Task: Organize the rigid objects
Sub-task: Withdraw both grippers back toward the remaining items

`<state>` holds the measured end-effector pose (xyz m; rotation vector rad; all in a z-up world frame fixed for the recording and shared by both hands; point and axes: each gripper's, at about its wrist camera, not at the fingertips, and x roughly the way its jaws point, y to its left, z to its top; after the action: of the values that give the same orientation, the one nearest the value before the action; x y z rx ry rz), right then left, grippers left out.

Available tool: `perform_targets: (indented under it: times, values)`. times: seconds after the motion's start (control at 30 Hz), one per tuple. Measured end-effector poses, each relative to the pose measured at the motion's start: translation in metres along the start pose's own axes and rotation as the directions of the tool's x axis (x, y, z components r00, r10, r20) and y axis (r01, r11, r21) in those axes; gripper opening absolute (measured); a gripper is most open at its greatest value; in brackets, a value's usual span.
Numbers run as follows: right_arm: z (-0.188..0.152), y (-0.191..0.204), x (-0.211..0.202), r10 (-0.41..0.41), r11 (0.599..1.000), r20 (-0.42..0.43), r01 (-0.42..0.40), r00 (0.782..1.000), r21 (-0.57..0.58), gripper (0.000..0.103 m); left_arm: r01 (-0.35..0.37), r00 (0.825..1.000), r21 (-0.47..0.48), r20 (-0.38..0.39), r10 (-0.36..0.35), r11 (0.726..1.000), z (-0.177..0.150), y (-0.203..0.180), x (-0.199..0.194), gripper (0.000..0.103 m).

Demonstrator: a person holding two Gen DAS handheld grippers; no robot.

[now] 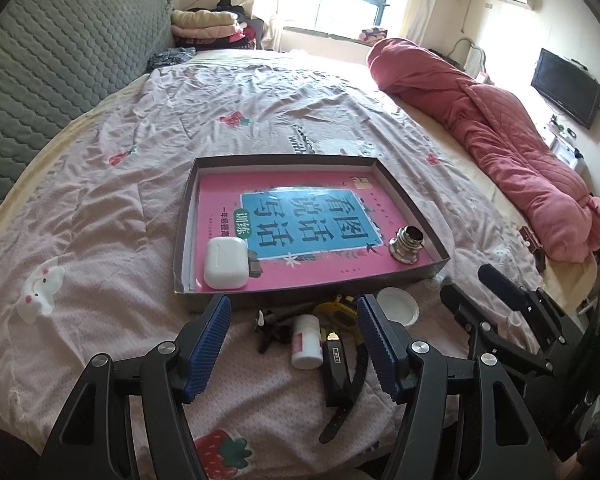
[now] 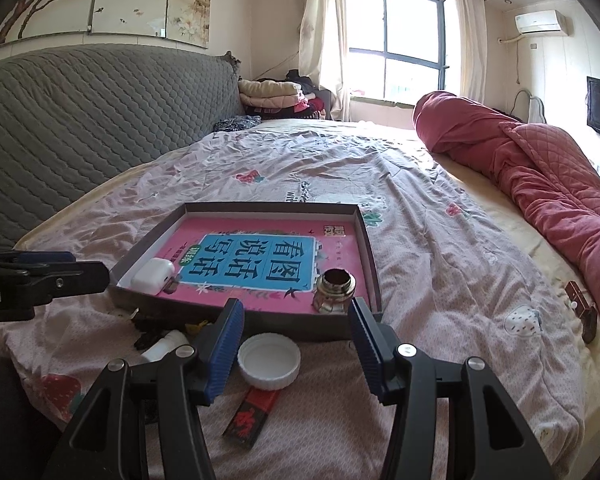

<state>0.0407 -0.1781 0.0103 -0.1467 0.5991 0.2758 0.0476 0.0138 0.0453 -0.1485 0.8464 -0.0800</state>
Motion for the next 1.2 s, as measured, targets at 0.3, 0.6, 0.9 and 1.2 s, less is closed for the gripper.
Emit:
perform_targets:
  times: [0.3,0.6,0.9,1.2]
  values:
    - [-0.009,-0.001,-0.012,0.004,1.0,-0.022,-0.004,1.0,0.01,0.054,0.018,0.999,0.012,-0.041,-0.017,1.0,-0.008,-0.005,-0.001,0.067]
    - [-0.012,-0.003,-0.018,0.0,1.0,-0.033,0.001,0.999,0.022,0.054,0.012,0.996,0.015,-0.083,-0.011,1.0,-0.015,-0.005,0.002,0.067]
    - [-0.015,-0.003,-0.021,0.007,1.0,-0.052,-0.006,0.999,0.019,0.054,0.022,0.99,0.022,-0.137,-0.019,1.0,-0.029,-0.008,0.01,0.067]
    - [-0.018,-0.001,-0.018,0.018,1.0,-0.075,-0.018,0.997,0.009,0.054,0.03,0.983,0.032,-0.181,-0.023,0.999,-0.038,-0.016,0.02,0.067]
